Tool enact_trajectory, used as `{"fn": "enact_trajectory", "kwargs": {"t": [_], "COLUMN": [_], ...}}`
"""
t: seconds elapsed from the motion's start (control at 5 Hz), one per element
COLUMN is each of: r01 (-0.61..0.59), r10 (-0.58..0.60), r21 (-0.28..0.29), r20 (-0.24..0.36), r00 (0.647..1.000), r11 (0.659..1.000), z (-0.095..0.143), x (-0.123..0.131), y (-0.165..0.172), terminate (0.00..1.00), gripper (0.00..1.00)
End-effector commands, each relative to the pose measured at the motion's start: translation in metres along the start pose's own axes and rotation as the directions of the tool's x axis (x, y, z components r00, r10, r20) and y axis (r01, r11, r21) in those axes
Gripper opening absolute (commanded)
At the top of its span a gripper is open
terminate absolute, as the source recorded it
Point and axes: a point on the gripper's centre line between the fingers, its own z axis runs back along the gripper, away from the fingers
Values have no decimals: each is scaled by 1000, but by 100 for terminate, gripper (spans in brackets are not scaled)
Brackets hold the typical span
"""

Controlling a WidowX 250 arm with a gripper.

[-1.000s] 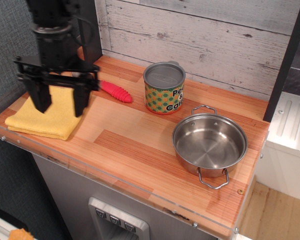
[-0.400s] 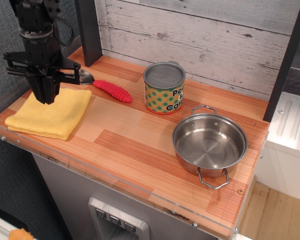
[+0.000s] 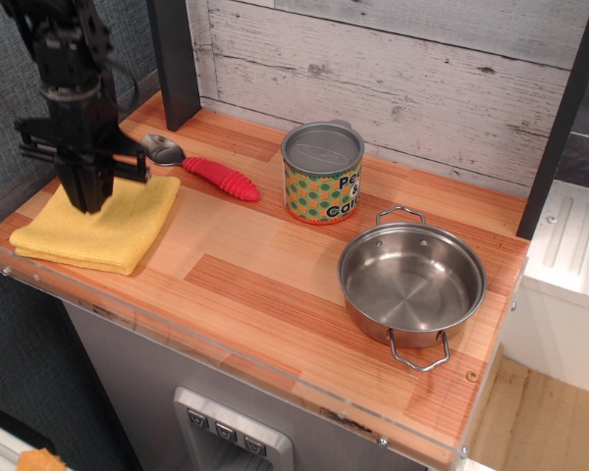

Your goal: Move yellow cloth closer to the left of silver pot.

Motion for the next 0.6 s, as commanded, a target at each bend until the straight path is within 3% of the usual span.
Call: {"fn": "enact_trajectory", "kwargs": {"t": [0.0,0.4], "r01": [-57,46], "r10": [57,-47], "r21": [0,-14], "r20": [29,-12], "r00": [998,999], "r11": [998,999], "z": [-7,-10], "x": [6,1], "y": [3,-13], "terminate": [0,0], "gripper": [0,0]}}
